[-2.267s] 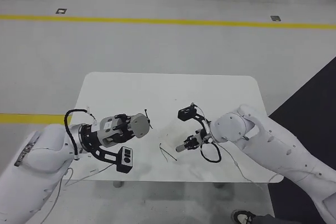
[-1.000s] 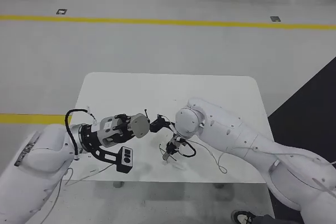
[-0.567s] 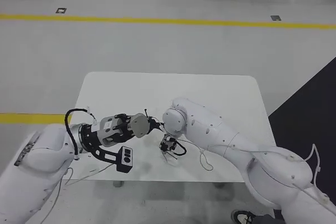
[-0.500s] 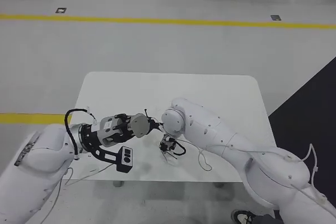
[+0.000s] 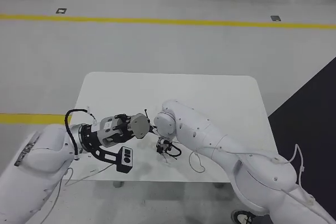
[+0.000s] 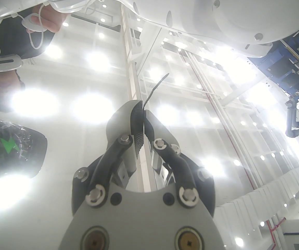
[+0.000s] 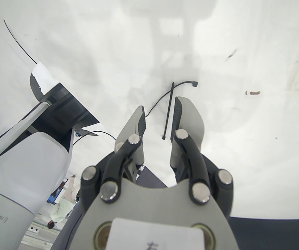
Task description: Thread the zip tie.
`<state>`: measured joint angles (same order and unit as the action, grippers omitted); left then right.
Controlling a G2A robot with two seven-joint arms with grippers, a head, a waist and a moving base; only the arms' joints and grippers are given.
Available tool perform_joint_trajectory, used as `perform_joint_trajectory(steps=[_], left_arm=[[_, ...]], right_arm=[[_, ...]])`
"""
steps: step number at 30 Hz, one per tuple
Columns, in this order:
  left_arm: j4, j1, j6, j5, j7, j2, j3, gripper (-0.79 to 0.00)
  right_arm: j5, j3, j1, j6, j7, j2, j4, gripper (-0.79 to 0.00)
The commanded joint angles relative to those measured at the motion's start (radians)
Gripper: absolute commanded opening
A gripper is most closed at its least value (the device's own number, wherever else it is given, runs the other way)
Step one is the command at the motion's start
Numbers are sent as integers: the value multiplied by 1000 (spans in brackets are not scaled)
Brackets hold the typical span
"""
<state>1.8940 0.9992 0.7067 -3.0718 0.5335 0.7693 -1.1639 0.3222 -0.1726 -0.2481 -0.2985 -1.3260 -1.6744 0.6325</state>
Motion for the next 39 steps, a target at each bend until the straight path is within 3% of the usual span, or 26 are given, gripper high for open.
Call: perform_joint_trajectory(steps=[1, 9, 15, 26, 39], left_arm=[[0, 0, 0, 0, 0, 0, 0, -785], [0, 0, 0, 0, 0, 0, 0, -785], [0, 0, 0, 0, 0, 0, 0, -785], [0, 0, 0, 0, 0, 0, 0, -785], [0, 0, 0, 0, 0, 0, 0, -785]], right_arm=[[6, 1, 1, -5, -7, -8, -8, -585], [25, -3, -2, -27, -23, -37, -59, -637], [34, -13, 3, -43, -26, -51, -84, -727], [61, -28, 2, -57, -27, -70, -122, -646], [90, -40, -8, -66, -24, -92, -155, -650]])
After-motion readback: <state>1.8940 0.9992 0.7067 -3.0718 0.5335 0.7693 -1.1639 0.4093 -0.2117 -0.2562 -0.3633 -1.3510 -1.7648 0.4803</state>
